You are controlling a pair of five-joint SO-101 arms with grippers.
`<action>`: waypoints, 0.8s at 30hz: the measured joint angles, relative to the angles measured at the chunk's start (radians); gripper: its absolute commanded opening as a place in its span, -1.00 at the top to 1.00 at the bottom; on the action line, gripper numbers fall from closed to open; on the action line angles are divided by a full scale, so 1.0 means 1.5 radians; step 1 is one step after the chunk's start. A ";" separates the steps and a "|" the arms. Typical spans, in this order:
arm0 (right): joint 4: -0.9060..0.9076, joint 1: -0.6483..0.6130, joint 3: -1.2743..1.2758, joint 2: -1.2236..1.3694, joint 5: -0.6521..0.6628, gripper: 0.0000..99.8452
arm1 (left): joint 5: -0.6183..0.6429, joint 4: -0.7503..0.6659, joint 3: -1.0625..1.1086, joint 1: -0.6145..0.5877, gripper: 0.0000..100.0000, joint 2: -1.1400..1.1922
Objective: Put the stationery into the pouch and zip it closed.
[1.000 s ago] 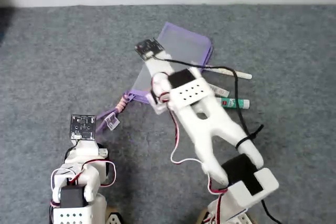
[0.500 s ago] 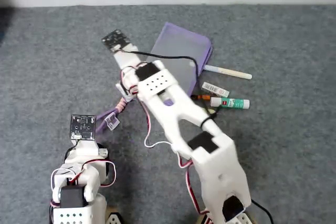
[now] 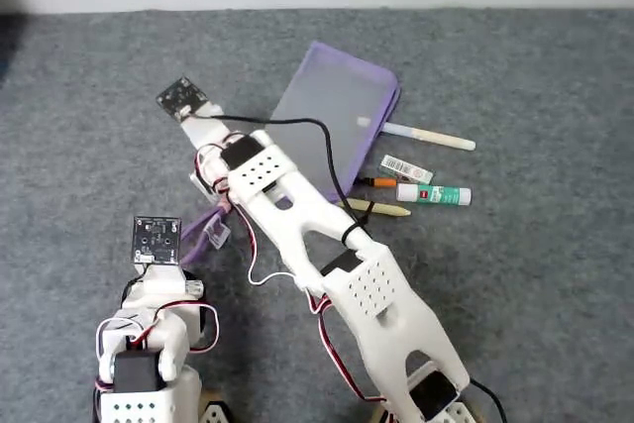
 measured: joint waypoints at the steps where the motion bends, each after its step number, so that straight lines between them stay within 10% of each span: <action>1: 0.013 0.000 -0.003 0.002 0.010 0.74 | 0.000 0.000 0.000 0.000 0.97 0.000; 24: 0.478 0.144 -0.024 -0.004 0.225 0.74 | 0.000 0.000 0.000 0.000 0.97 0.000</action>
